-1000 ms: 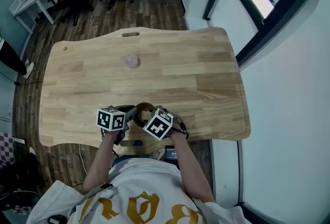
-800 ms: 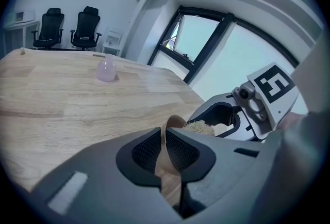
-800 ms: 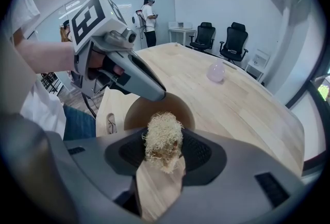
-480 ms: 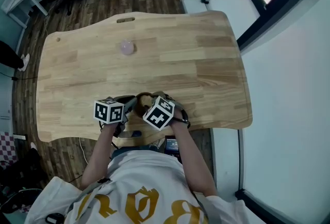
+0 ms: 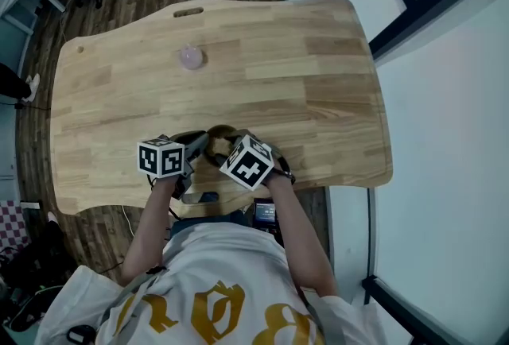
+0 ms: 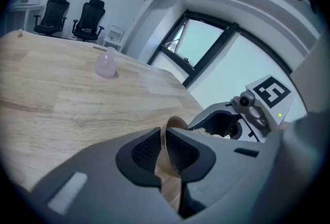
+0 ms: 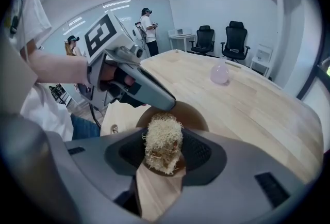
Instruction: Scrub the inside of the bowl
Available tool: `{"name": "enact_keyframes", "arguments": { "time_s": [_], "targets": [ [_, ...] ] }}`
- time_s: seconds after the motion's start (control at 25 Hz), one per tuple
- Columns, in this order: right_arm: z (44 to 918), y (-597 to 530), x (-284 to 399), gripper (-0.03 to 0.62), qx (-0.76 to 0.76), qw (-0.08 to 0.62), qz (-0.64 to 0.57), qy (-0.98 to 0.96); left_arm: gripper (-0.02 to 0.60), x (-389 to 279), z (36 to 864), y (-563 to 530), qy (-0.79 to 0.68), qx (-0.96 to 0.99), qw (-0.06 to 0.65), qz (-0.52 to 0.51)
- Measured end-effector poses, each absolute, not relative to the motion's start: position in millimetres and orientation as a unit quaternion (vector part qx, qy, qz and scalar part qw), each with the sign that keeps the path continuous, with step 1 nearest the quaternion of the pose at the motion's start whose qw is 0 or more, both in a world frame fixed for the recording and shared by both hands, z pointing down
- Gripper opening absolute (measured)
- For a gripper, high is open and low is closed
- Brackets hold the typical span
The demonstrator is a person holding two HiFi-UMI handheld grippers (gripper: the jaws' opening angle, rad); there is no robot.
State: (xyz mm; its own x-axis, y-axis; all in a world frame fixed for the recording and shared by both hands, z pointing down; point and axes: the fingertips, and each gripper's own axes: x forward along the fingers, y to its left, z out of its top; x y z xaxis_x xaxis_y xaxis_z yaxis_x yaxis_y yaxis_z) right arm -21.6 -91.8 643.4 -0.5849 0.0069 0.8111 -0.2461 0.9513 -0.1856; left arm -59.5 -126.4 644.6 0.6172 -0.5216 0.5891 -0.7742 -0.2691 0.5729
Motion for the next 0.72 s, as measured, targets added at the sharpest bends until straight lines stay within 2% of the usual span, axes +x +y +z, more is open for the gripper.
{"name": "enact_keyframes", "arguments": {
  "time_s": [0.2,0.44,0.72],
  "targets": [
    [647,-88,-15,0.183,0.041,0.466,0.146,-0.872,0.028,-58,651,-133,-0.406,0.78,0.458,0.13],
    [659,-90,-2,0.184,0.036,0.516,0.125,-0.847,0.028,-51,657,-136,-0.392,0.783,0.465,0.133],
    [667,-121,-1,0.184,0.116,0.524,0.095,-0.839,0.028,-55,668,-136,-0.391,0.778,0.47,0.142]
  ]
}}
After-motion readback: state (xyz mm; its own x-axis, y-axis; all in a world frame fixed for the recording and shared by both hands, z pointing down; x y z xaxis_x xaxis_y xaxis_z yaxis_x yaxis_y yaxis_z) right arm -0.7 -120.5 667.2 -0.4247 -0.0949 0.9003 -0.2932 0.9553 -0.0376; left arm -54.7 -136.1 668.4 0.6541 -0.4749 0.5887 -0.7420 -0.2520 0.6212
